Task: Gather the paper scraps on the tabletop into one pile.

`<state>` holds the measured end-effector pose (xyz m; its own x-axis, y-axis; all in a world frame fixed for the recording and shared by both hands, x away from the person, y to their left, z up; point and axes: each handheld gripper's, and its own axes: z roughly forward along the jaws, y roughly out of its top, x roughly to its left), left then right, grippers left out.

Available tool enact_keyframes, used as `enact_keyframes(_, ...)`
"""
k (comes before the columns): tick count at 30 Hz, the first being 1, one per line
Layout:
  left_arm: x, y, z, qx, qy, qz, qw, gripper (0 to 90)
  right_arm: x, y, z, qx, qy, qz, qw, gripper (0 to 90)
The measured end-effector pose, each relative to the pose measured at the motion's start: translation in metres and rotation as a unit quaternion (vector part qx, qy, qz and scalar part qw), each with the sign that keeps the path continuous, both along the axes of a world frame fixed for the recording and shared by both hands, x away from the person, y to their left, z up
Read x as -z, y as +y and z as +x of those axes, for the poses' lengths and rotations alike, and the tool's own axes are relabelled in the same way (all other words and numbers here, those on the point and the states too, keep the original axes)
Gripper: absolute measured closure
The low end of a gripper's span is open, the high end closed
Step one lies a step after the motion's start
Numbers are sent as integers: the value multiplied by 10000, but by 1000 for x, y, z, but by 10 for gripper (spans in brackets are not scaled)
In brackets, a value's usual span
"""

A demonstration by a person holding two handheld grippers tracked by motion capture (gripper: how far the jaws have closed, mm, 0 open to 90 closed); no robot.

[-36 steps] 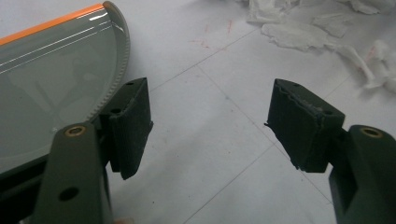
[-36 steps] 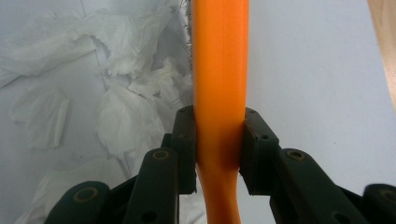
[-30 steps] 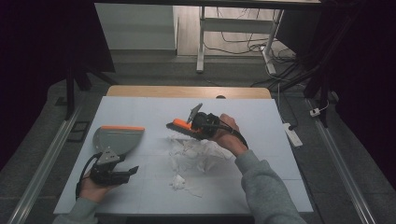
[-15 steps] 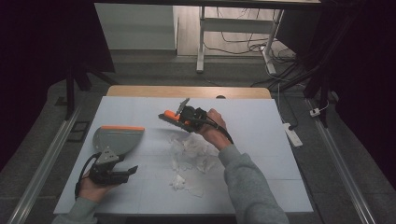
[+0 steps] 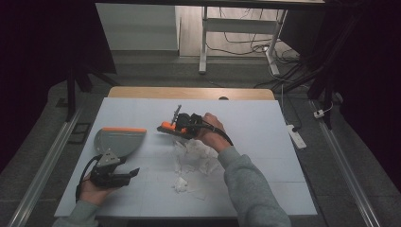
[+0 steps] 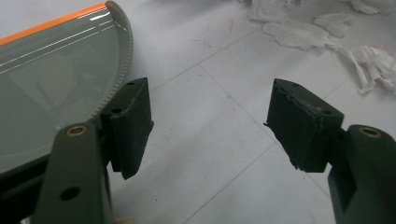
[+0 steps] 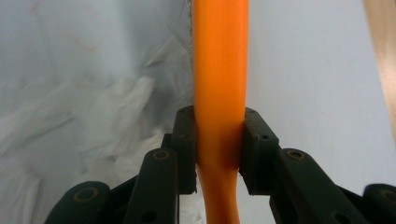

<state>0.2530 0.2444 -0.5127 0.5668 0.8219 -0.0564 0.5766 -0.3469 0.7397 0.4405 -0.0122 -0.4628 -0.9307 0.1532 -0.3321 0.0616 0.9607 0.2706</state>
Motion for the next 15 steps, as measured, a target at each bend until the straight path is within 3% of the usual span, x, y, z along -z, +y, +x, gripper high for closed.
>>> enact_keyframes(5, 0, 0, 0, -1, 3, 2, 10000, 316, -4, -8, -14, -334, 215, -72, 9992, 705)
enact_keyframes(7, 0, 0, 0, 0, 8, 3, 10000, 317, -8, -14, -20, -371, 290, 27, 9989, 705)
enact_keyframes(11, 0, -1, 0, 4, 2, 14, 10000, 317, -22, -28, -21, -80, 117, 589, 9982, 704)
enact_keyframes(14, 0, -1, 0, 4, -6, 18, 10000, 317, -33, -37, -17, 309, 4, 1078, 9937, 704)
enact_keyframes(15, 0, -1, 0, -2, -5, 16, 10000, 317, -38, -40, -16, 535, 76, 1295, 9901, 704)
